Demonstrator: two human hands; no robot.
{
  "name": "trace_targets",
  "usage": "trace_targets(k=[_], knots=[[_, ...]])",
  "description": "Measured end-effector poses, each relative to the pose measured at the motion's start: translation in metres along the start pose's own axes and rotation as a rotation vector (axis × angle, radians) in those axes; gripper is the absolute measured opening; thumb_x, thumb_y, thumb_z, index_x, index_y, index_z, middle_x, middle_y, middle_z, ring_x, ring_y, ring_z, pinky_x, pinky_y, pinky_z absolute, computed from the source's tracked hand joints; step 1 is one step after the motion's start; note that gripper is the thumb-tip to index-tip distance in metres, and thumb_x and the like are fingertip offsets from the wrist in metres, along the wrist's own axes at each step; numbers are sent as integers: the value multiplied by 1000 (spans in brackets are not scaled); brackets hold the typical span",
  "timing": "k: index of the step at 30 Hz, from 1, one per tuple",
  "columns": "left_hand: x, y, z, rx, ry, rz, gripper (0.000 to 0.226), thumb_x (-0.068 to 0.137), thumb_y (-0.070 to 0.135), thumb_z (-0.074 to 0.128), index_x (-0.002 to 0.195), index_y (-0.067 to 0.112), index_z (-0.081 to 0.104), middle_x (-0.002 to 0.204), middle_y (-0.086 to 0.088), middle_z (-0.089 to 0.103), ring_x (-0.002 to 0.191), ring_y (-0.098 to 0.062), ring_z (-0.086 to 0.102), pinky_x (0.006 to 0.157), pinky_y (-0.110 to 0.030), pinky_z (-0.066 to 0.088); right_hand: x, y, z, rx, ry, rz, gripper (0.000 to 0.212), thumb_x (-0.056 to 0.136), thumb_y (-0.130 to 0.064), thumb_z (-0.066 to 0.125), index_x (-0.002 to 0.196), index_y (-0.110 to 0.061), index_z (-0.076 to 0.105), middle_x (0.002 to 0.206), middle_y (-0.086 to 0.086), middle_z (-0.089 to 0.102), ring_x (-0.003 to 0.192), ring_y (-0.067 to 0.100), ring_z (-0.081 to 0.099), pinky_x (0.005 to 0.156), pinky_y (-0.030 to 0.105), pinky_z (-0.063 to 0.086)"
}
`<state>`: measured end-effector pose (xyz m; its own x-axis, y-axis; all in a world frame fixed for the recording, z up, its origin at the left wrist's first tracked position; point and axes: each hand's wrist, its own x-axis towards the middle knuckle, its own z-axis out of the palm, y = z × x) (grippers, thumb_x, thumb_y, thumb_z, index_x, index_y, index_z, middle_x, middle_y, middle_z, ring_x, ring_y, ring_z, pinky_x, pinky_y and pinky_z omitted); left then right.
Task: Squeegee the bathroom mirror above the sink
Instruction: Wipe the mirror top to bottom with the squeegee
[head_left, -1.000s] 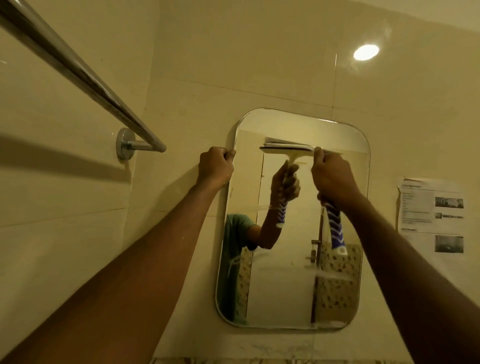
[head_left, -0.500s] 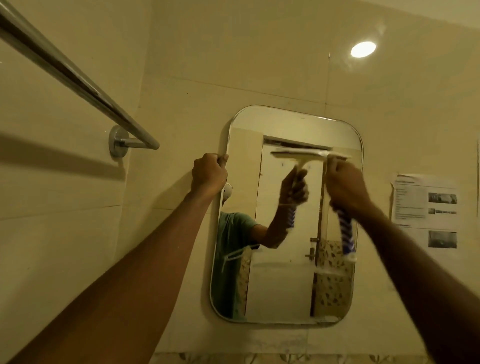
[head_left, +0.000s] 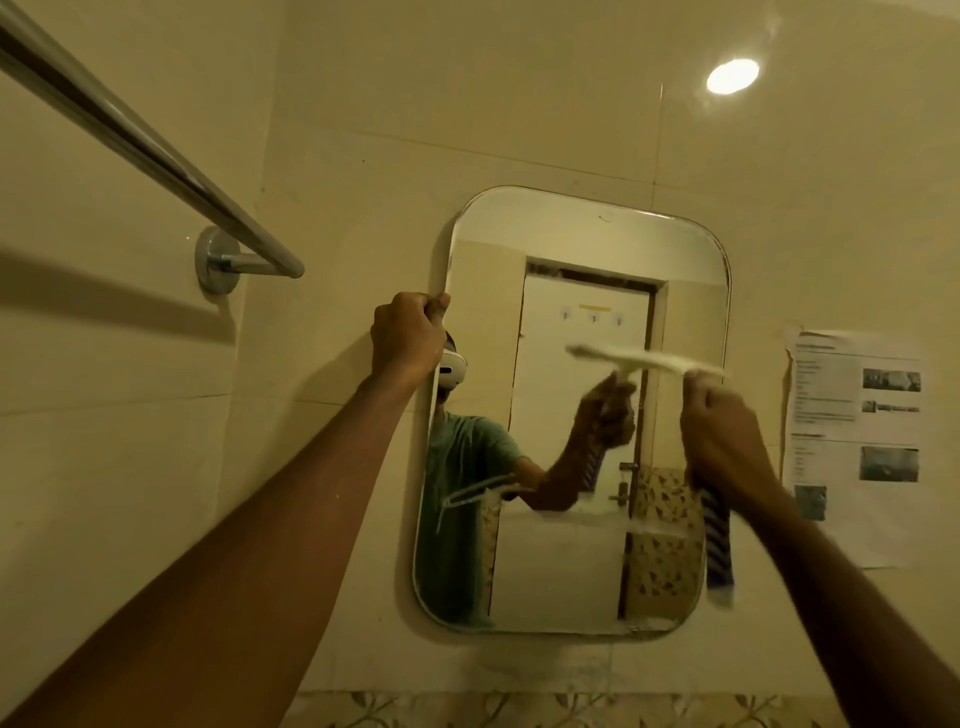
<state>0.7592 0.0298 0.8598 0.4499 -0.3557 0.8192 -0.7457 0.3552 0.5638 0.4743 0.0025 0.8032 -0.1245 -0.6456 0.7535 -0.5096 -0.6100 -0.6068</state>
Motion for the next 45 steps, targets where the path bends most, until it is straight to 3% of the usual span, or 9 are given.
trace_targets(k=[5,10,13,16,22,29,33,39,45], knots=[[3,-3,2,2,-10,6,40,99,34,49,98,0,69,94,-18,71,89,-34,65,70,-36,47,40,-14,-5,15,57,-44,42,105,-34,28,75,-13,49,61,6,48,46,18,45,42,28,42],[2,-3,1,2,-10,17,41,100,35,48,98,0,70,95,-19,72,92,-36,64,76,-39,48,-48,45,49,59,77,10,46,104,-32,26,75,-10,53,59,11,52,44,19,45,39,26,39],[-1,2,-3,-4,-28,-6,41,100,34,48,95,-1,69,94,-22,71,93,-37,63,71,-35,41,-82,48,58,-13,50,49,51,104,-36,25,70,-9,52,58,10,54,43,15,47,39,25,36],[-6,1,-6,3,-62,-24,42,100,34,48,95,-2,69,93,-24,70,94,-38,63,69,-34,40,-84,31,47,35,-21,87,51,104,-37,26,76,-6,55,61,13,55,44,18,50,37,25,39],[-5,-9,-7,-29,-92,-42,42,98,37,51,90,1,71,88,-21,71,86,-38,66,75,-45,57,-24,-34,28,53,43,-51,42,106,-32,26,80,-10,51,58,2,46,41,8,40,31,10,31],[-32,-22,-8,-65,-81,-114,45,98,37,50,86,0,71,85,-19,71,83,-33,66,72,-40,55,-128,18,77,-4,1,57,43,104,-31,25,71,-21,51,59,1,55,52,16,55,44,27,42],[-43,-25,-9,-46,-103,-107,45,99,35,49,84,-1,69,83,-20,69,75,-30,61,71,-42,53,-116,-4,65,10,-50,67,47,104,-36,25,72,-17,54,62,8,57,51,22,56,50,36,51],[-40,-31,-7,-62,-118,-99,44,98,37,50,87,-1,70,83,-19,71,77,-33,67,73,-48,60,-50,-67,63,68,-54,-61,42,105,-35,25,72,-22,47,60,-3,51,45,7,50,41,18,40],[-39,-36,-5,-116,-152,-118,42,97,37,54,89,-1,70,82,-19,71,76,-34,69,72,-52,60,-148,-7,108,38,-94,17,44,98,-45,24,85,-21,58,66,-9,57,55,-1,55,46,9,36]])
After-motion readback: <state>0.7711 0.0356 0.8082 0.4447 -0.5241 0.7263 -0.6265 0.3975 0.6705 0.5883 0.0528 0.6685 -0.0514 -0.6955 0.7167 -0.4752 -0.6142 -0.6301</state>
